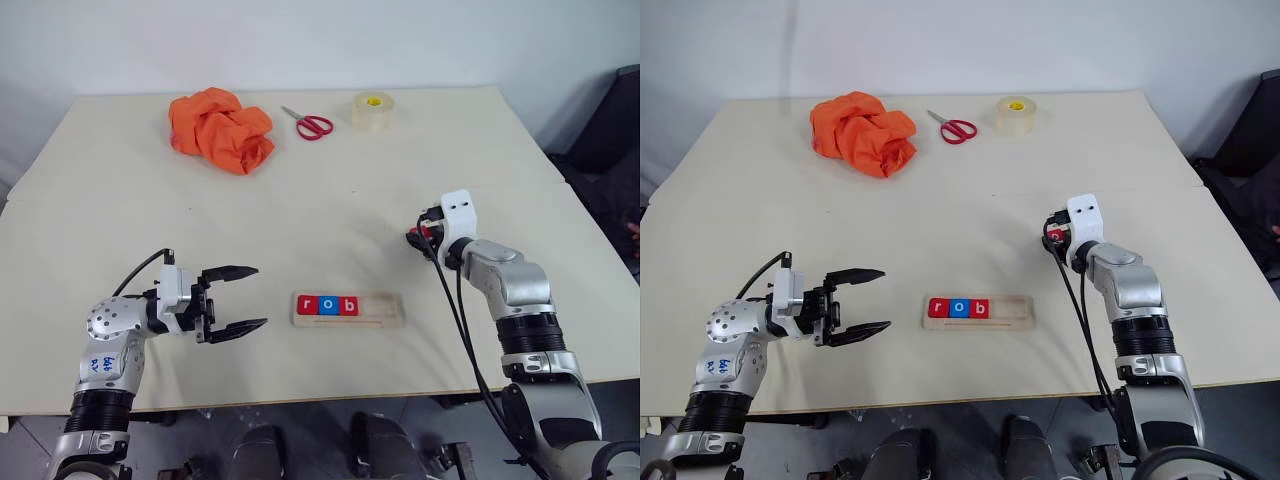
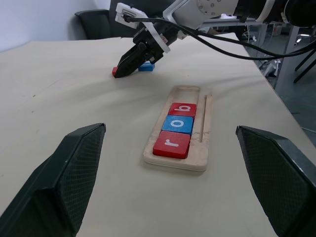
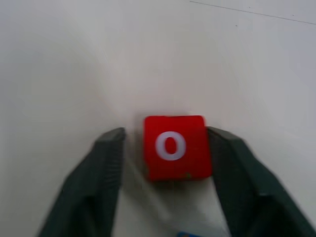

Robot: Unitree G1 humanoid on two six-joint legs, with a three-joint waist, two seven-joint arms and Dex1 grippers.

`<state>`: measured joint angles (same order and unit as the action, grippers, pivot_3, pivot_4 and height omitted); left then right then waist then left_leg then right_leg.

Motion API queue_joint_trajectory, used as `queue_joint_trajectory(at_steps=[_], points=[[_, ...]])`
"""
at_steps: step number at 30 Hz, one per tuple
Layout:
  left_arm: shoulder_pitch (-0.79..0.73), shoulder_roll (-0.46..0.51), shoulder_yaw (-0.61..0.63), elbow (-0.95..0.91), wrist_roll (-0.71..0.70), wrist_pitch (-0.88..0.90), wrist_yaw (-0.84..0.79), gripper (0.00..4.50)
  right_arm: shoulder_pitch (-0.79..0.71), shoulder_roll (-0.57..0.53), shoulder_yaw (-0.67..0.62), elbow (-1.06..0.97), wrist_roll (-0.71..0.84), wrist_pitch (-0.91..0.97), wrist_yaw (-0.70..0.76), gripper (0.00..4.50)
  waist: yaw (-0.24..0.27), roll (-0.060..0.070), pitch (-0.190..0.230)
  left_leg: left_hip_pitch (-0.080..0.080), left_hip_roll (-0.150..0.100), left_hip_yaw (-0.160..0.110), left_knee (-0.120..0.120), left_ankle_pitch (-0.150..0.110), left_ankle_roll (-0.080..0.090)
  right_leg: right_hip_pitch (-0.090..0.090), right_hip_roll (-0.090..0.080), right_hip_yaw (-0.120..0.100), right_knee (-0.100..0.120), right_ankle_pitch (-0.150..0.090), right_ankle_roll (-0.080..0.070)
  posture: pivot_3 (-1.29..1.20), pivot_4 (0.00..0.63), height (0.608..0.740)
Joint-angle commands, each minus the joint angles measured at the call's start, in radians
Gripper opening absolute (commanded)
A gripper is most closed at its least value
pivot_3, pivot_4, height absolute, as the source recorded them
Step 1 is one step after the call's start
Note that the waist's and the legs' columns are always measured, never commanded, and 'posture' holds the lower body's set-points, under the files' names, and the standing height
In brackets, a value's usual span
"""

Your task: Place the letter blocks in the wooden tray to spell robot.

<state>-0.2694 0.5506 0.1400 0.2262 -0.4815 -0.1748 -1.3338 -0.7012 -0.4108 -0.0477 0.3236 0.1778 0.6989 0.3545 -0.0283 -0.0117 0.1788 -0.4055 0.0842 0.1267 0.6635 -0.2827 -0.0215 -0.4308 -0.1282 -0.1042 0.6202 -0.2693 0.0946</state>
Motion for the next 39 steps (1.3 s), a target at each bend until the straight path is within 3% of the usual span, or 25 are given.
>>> queue_joint_trajectory(at_steps=[1,5,12,17,21,28,36,37,39], points=[[-0.009,0.003,0.005,0.000,-0.010,-0.012,-0.008,4.50,-0.001,-0.001,-0.031,-0.027,-0.009,-0.004,-0.033,1.46,0.000,0.000,0.000,0.000,0.000,0.000,0.000,0.000,0.000,0.000,0.000,0.000,0.000,0.000,0.000,0.00,0.150,0.740],[-0.012,0.003,0.003,0.004,-0.012,-0.014,-0.014,4.50,0.003,0.004,-0.070,-0.127,0.019,0.037,-0.066,1.46,-0.001,0.000,0.000,0.000,0.000,0.000,0.000,0.000,0.000,-0.001,0.000,0.000,0.000,0.000,0.000,0.00,0.150,0.740],[-0.033,0.022,0.002,0.043,-0.018,-0.011,-0.082,4.50,0.229,0.046,-0.162,-0.736,0.126,0.377,-0.144,1.46,0.001,0.000,0.000,-0.002,0.000,0.000,-0.002,-0.001,0.000,-0.002,0.001,0.000,0.000,0.000,0.000,0.00,0.150,0.740],[-0.061,0.029,0.005,0.083,-0.017,-0.012,-0.123,4.50,0.401,0.108,-0.208,-1.022,0.155,0.582,-0.205,1.46,0.001,0.000,0.000,-0.002,0.000,0.000,-0.002,-0.001,0.000,-0.001,0.000,0.000,-0.004,0.000,0.000,0.00,0.150,0.740],[-0.084,0.024,0.001,0.107,-0.012,-0.016,-0.137,4.50,0.483,0.164,-0.221,-1.118,0.156,0.675,-0.236,1.46,0.000,0.000,0.000,-0.001,0.000,-0.001,-0.002,-0.001,0.000,-0.001,0.000,0.000,-0.003,0.000,-0.001,0.00,0.150,0.740],[-0.107,0.017,-0.006,0.120,-0.005,-0.016,-0.139,4.50,0.517,0.212,-0.219,-1.119,0.137,0.698,-0.265,1.46,-0.001,0.000,0.000,-0.001,0.000,-0.002,-0.002,-0.001,0.000,-0.001,0.001,-0.001,-0.003,-0.001,-0.001,0.00,0.150,0.740],[-0.100,0.020,-0.003,0.111,-0.008,-0.011,-0.138,4.50,0.515,0.175,-0.212,-1.138,0.154,0.669,-0.223,4.21,0.000,0.000,0.000,-0.001,0.000,-0.002,-0.002,-0.001,0.000,-0.001,0.001,-0.001,-0.003,-0.001,-0.002,0.00,0.150,0.740],[-0.100,0.019,-0.003,0.110,-0.008,-0.010,-0.138,4.50,0.514,0.148,-0.207,-1.138,0.157,0.661,-0.206,4.47,0.000,0.000,0.000,-0.001,0.000,-0.002,-0.003,-0.001,0.000,-0.001,0.001,-0.001,-0.003,-0.001,-0.002,0.00,0.150,0.740],[-0.101,0.016,-0.004,0.110,-0.008,-0.010,-0.136,4.50,0.513,0.055,-0.183,-1.137,0.180,0.642,-0.136,4.47,0.000,0.000,0.000,-0.001,0.000,-0.002,-0.003,-0.001,0.000,-0.001,0.001,-0.001,-0.003,-0.001,-0.002,0.00,0.150,0.740]])
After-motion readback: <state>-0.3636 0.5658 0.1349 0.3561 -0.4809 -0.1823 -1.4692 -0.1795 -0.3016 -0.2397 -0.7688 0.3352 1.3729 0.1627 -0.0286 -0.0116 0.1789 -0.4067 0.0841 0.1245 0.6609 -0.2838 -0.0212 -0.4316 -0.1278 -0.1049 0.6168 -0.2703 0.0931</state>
